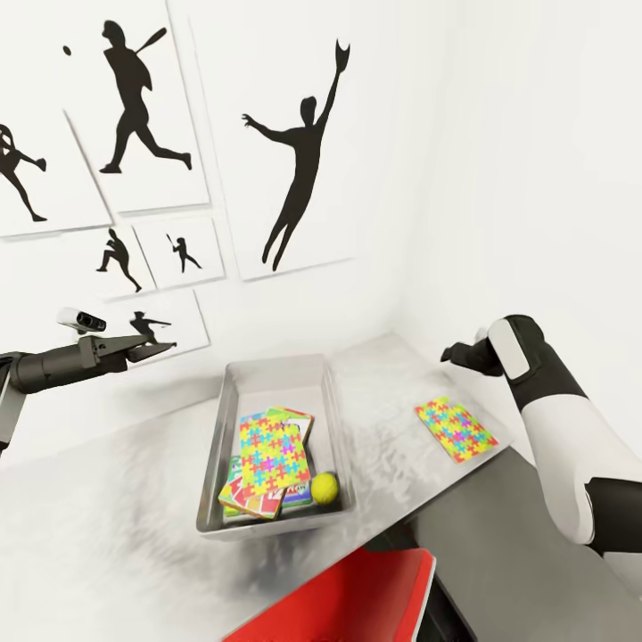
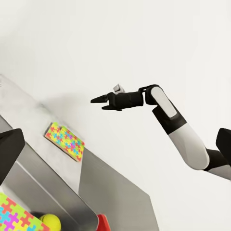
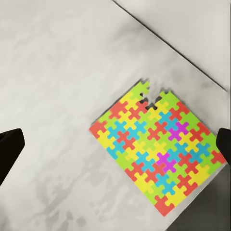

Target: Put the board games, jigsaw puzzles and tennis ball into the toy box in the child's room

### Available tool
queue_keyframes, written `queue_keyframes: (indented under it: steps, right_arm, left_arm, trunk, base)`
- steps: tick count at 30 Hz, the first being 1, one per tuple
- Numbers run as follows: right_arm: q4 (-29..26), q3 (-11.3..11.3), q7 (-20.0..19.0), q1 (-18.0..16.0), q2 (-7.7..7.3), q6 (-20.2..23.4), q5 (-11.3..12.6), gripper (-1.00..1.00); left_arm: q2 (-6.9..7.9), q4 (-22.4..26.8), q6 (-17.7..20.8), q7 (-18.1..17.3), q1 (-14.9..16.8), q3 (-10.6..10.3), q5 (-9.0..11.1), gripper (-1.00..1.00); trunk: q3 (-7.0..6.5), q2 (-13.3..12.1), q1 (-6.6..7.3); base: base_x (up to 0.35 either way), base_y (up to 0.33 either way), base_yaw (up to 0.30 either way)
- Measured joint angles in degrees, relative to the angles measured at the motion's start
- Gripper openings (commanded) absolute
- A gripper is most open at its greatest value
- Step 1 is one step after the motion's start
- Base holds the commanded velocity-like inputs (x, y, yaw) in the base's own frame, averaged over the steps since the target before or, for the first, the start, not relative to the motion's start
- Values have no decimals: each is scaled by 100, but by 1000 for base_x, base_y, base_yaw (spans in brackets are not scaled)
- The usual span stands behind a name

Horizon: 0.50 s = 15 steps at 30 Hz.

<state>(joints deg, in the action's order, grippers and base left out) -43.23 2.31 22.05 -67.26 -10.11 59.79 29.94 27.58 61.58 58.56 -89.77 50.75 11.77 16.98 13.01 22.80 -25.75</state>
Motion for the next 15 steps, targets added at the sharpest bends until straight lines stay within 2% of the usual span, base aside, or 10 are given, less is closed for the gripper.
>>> queue_keyframes:
  steps: [5,11,15]
  right_arm:
    - [2,3,0,-109,-2,-6,-132,100]
    - [51,-9,0,-294,-10,-20,-167,100]
    - [168,-4,4,-331,-9,-290,-171,100]
  left_arm:
    - [0,5,-1,0,0,7,0,100]
    - [6,11,-1,0,0,14,0,100]
    - [8,15,-1,0,0,19,1,100]
  trunk:
    - [47,0,0]
    - [104,0,0]
    - [141,0,0]
  base:
    - [0,0,0]
    - [0,0,0]
    - [0,0,0]
